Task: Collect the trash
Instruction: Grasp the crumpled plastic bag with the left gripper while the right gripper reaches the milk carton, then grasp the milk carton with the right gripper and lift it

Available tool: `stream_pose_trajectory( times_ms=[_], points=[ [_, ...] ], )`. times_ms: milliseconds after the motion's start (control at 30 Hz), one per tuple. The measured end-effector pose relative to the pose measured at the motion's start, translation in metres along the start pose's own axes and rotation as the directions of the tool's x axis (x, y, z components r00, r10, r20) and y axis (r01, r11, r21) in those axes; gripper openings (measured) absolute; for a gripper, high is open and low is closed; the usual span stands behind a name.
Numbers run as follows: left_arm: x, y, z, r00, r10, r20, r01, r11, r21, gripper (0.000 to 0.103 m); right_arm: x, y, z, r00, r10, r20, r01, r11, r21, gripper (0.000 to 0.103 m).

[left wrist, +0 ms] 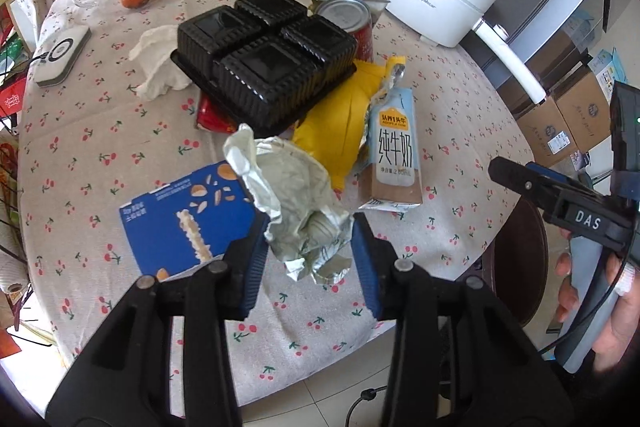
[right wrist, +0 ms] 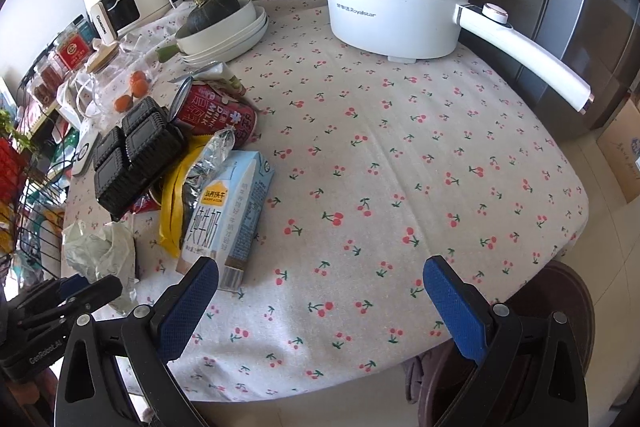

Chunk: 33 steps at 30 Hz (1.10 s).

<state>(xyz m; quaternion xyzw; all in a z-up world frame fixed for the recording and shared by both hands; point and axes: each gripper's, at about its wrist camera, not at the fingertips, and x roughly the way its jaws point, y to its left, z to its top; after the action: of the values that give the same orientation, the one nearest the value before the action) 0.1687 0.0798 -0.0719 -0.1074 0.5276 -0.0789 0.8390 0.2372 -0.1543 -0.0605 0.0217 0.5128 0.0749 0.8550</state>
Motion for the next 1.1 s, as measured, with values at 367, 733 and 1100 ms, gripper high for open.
stream_pose_trajectory(
  times_ms=[367, 733, 1100],
  points=[
    [-0.025, 0.034, -0.022, 0.999, 0.044, 0.029, -0.043, 0.999, -0.024, 0.043, 0.051, 0.069, -0.001, 0.996, 0.053, -0.069, -0.058, 0.996, -0.073, 0.103],
    [-0.031, 0.044, -0.031, 0.999, 0.037, 0.024, -0.036, 0.999, -0.038, 0.043, 0.078, 0.066, -0.006, 0.993, 0.048, -0.11, -0.052, 0.998, -0.034, 0.065],
    [-0.039, 0.029, -0.03, 0.998, 0.005, 0.055, -0.004, 1.0, -0.018, 0.043, 0.027, 0.014, -0.009, 0.994, 0.081, -0.067, -0.082, 0.997, -0.016, 0.055]
  ],
)
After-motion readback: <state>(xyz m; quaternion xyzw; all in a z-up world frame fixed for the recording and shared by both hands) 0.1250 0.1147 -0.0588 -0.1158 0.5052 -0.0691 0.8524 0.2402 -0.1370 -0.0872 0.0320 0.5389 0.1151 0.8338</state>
